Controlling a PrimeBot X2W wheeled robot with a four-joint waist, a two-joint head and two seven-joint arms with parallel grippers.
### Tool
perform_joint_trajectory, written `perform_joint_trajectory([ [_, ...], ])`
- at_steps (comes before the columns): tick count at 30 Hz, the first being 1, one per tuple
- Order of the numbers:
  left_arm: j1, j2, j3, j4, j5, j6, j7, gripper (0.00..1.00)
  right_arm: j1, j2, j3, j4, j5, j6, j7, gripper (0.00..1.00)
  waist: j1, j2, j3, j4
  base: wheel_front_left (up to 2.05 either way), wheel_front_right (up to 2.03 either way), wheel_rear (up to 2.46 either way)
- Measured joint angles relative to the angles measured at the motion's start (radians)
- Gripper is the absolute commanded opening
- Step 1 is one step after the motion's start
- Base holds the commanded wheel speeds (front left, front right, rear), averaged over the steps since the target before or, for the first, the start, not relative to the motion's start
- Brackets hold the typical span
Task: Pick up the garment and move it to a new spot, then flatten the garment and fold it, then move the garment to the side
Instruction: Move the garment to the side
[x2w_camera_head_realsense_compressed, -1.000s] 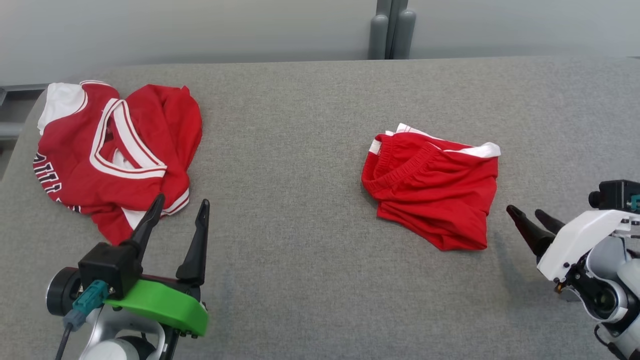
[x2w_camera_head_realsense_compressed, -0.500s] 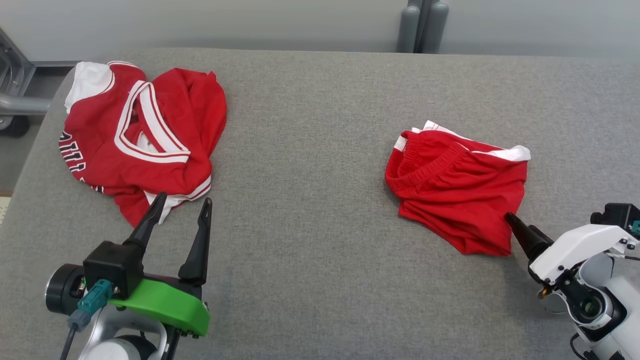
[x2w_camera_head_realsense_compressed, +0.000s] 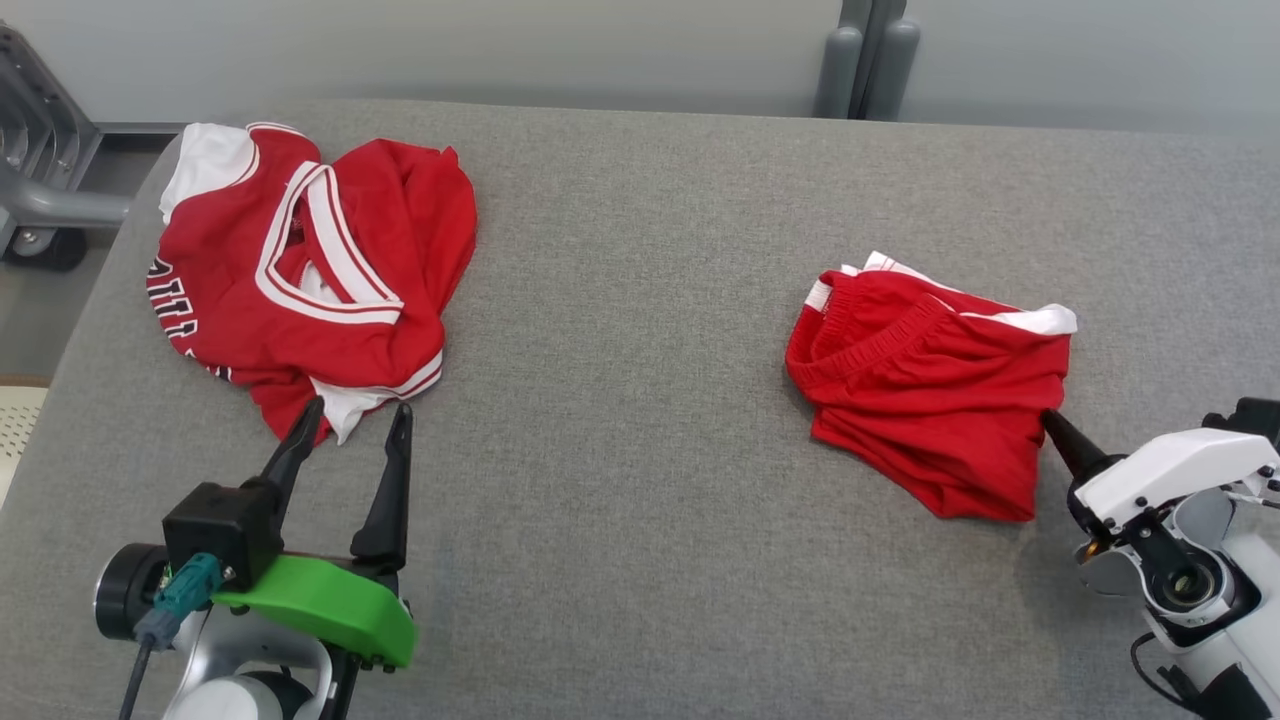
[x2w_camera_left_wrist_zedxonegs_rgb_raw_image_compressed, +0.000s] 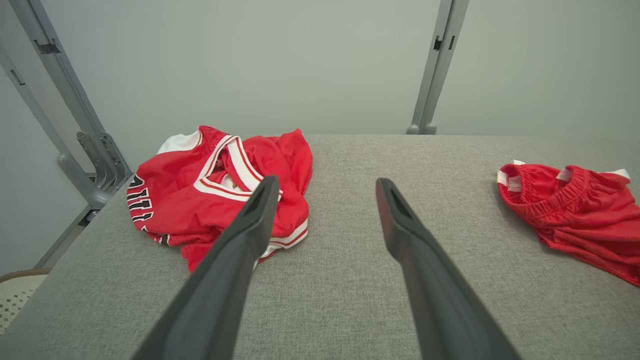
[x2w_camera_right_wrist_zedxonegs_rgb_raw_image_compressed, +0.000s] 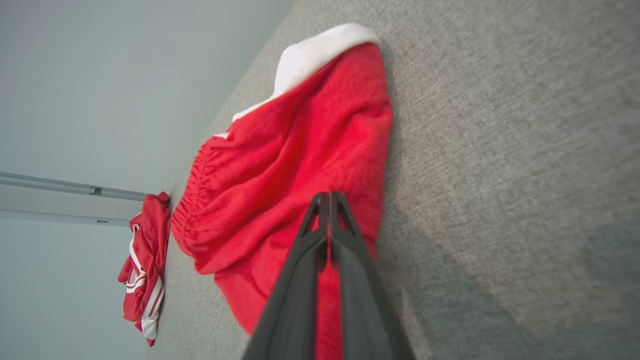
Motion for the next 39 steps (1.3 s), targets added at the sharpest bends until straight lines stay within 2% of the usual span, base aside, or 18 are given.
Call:
perform_joint_trajectory([
  [4,0.003,-0.007,0.021,0.016,0.000,0.000,-0.001,1.00,-0.016,-0.040,0.003,-0.002,-0.007,0.016,0.016,0.00,0.0000,0.0000,-0.008,-0.001,0.00,0.00,0.00],
  [5,0.010,-0.008,0.028,0.023,-0.001,0.000,-0.002,1.00,-0.033,-0.086,0.007,-0.007,-0.021,0.018,0.039,0.00,0.0000,0.0000,-0.011,-0.004,0.00,0.00,0.00],
  [7,0.016,-0.011,0.030,0.030,-0.006,0.000,-0.009,1.00,-0.042,-0.110,0.007,-0.010,-0.026,0.020,0.052,0.00,0.0000,0.0000,-0.014,-0.005,0.00,0.00,0.00],
  [17,0.035,-0.054,0.031,0.088,-0.035,0.000,-0.044,1.00,-0.171,-0.318,0.048,-0.127,-0.057,0.021,0.285,0.00,0.0000,0.0000,-0.046,-0.009,0.00,0.00,0.00],
  [20,0.039,-0.073,0.019,0.104,-0.035,0.000,-0.048,1.00,-0.180,-0.367,0.060,-0.144,-0.056,0.004,0.358,0.00,0.0000,0.0000,-0.053,-0.001,0.00,0.00,0.00],
  [23,0.043,-0.074,0.020,0.108,-0.035,0.000,-0.054,1.00,-0.185,-0.428,0.088,-0.154,-0.068,-0.014,0.444,0.00,0.0000,0.0000,-0.056,0.014,0.00,0.00,0.00],
  [28,0.051,-0.074,0.019,0.106,-0.035,0.000,-0.062,1.00,-0.204,-0.493,0.120,-0.175,-0.102,-0.039,0.536,0.00,0.0000,0.0000,-0.037,0.026,0.00,0.00,0.00],
  [34,0.053,-0.072,0.017,0.082,-0.035,0.000,-0.061,1.00,-0.245,-0.655,0.139,-0.177,-0.213,-0.056,0.621,0.00,0.0000,0.0000,0.009,0.035,0.00,0.00,0.00],
  [39,0.046,-0.072,0.010,0.062,-0.035,-0.002,-0.060,1.00,-0.258,-0.798,0.151,-0.160,-0.334,-0.056,0.662,0.00,0.0000,0.0000,0.063,0.043,0.00,0.00,0.00],
])
